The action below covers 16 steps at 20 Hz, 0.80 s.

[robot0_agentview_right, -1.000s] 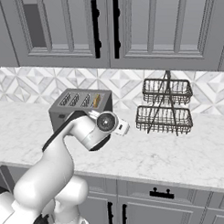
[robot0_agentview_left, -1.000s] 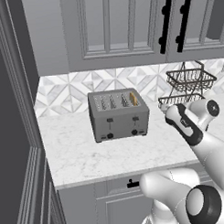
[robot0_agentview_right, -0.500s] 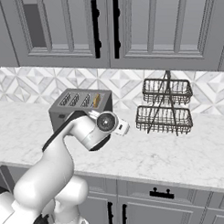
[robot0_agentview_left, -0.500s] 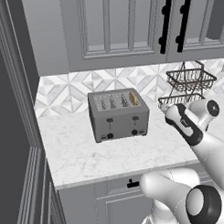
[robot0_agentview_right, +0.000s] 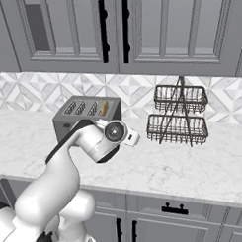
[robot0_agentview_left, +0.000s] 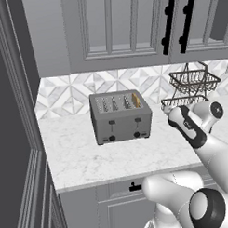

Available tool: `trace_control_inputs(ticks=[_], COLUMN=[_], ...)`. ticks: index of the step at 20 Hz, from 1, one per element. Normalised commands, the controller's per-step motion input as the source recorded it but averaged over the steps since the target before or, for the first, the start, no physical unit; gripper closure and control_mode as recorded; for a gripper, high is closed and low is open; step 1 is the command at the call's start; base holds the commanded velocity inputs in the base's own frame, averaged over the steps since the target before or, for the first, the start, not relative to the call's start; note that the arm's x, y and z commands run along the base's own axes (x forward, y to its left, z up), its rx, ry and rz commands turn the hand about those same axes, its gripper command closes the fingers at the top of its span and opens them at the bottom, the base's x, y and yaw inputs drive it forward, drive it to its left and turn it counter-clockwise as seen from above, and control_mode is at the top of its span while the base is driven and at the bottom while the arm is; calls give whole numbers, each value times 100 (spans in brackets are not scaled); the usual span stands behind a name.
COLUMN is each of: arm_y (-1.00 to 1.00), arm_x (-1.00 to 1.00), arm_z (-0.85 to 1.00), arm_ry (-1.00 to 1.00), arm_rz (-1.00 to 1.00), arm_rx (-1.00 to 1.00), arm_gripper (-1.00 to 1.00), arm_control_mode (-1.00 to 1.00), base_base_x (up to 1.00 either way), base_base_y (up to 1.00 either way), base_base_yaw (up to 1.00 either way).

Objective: Start the toaster. Once the lever pops up, take the bread to the plate on the dining counter.

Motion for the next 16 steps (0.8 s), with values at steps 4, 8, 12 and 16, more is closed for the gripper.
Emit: trace_control_inputs(ticks=[4, 8, 12, 16], arm_y=[0, 0, 0, 0], arm_x=[0, 0, 0, 0], arm_z=[0, 0, 0, 0], arm_ry=[0, 0, 0, 0], arm_rz=[0, 0, 0, 0], arm_rx=[0, 0, 0, 0], arm_gripper=[-100, -100, -100, -100], arm_control_mode=[-100, -100, -100, -100], base_base_x=[0, 0, 0, 0], base_base_y=[0, 0, 0, 0], base_base_yaw=[0, 0, 0, 0])
